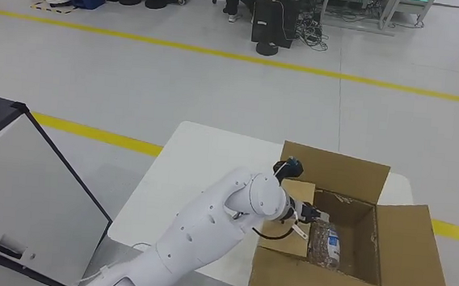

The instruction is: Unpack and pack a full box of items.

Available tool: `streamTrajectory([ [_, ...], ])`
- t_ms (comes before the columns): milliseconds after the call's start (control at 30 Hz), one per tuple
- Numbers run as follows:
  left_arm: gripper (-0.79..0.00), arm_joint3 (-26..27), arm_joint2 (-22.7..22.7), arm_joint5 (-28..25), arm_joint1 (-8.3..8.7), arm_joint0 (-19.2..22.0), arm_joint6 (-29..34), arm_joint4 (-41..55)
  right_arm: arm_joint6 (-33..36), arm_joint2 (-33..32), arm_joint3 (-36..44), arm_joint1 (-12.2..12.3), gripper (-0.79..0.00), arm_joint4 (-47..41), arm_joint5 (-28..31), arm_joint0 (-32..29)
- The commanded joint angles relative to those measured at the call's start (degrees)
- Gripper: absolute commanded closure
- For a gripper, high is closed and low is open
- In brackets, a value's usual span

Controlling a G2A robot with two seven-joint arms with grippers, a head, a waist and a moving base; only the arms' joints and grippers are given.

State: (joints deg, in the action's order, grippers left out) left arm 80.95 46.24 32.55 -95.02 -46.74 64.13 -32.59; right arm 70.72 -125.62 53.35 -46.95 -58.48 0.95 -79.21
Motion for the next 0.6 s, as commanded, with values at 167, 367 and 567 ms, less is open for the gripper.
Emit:
streamTrajectory([
  [167,-0.785,11.66,6.63,0.32,2.50,-4.53,0.28,-3.98,2.08,-0.02,-3.55,0.09,-0.785,0.84,0.57,-0.45],
  [367,-0.785,24.36,16.32,0.90,5.11,-12.84,-0.60,-7.39,4.17,1.96,-7.42,0.50,-0.785,4.72,-3.63,-1.00],
  [567,-0.785,31.52,23.54,-0.04,6.78,-19.31,-1.06,-8.27,5.02,5.92,-10.00,0.13,-0.785,7.68,-2.88,0.99],
])
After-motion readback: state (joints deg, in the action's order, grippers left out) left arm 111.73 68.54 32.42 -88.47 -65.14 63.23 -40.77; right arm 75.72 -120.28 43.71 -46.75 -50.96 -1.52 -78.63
